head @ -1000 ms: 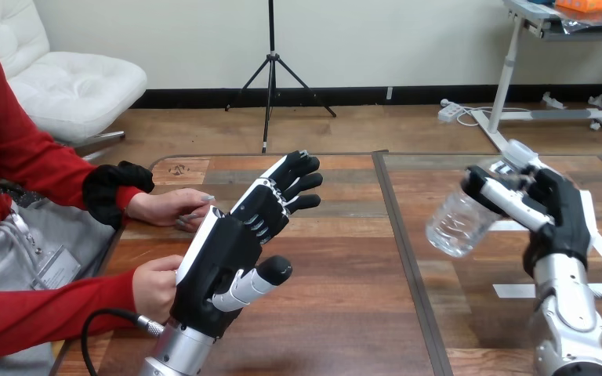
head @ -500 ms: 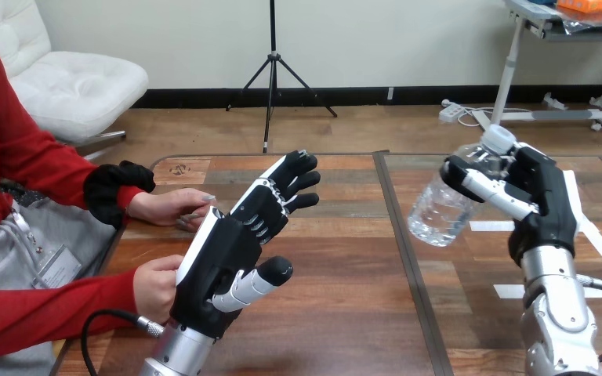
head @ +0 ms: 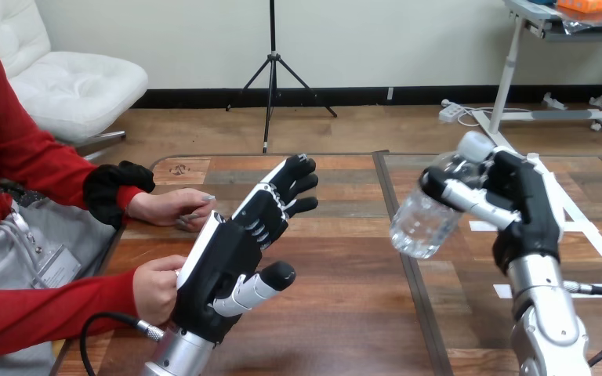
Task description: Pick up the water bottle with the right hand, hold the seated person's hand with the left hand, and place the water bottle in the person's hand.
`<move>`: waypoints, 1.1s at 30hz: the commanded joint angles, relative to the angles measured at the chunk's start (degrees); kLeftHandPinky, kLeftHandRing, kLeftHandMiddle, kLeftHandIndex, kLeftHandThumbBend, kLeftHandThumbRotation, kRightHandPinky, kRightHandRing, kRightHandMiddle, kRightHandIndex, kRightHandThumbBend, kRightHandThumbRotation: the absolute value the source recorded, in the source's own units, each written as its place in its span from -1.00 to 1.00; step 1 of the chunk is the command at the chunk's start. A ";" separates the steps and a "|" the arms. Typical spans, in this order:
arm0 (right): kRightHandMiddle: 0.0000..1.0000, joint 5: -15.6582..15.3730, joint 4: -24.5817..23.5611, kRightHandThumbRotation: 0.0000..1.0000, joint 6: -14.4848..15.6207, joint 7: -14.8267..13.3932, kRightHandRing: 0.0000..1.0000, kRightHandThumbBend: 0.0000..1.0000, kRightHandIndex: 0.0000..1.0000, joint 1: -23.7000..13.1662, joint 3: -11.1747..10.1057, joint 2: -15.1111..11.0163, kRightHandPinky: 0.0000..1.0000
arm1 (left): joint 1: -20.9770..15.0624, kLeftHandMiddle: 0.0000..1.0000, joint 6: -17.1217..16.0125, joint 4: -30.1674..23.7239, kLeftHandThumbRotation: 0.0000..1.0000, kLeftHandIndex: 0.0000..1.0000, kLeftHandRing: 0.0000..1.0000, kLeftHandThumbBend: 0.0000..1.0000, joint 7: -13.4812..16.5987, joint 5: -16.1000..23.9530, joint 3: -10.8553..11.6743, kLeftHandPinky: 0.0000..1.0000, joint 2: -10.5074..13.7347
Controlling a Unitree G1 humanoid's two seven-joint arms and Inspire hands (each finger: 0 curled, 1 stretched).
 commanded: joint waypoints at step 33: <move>-0.22 -10.14 -12.13 -1.00 -1.66 1.91 -0.41 0.76 -0.17 -2.10 6.70 -2.68 -0.52 | -1.19 0.98 -5.90 -13.77 0.32 1.00 0.96 1.00 45.15 46.51 4.54 0.83 13.55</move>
